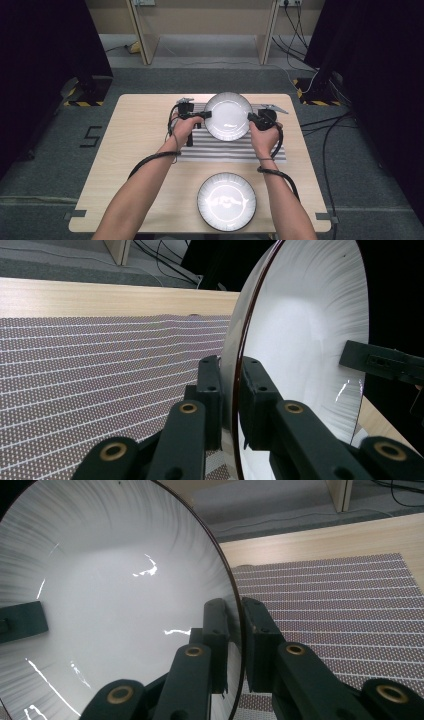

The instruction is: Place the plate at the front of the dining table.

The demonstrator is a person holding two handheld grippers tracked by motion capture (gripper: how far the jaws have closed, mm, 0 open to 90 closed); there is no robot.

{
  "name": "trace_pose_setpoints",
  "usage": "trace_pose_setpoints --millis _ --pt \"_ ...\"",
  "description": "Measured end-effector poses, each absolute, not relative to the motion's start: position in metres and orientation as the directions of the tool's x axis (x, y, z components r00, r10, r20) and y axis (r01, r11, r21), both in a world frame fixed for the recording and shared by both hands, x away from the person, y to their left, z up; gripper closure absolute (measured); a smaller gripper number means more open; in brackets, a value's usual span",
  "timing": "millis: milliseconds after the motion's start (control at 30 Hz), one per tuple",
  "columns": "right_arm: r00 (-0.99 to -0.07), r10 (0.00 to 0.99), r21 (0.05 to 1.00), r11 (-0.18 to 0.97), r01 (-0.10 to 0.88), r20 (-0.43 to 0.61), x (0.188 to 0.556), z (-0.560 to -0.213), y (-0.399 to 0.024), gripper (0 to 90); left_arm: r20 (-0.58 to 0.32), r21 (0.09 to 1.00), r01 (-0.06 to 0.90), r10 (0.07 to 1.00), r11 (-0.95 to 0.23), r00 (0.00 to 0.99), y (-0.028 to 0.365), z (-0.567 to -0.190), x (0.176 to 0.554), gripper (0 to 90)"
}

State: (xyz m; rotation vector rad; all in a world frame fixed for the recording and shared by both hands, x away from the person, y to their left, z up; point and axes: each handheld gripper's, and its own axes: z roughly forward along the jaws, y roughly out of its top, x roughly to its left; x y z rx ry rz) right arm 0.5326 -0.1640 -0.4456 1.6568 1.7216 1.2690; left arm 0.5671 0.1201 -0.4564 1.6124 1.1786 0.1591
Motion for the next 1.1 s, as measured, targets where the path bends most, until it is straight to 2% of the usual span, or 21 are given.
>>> trace_pose_setpoints --millis 1100 --pt "-0.18 0.936 0.788 -0.14 0.599 0.302 0.537 -0.461 -0.16 82.2 -0.466 0.756 0.649 0.764 0.083 0.446 0.123 -0.468 0.569 80.3"
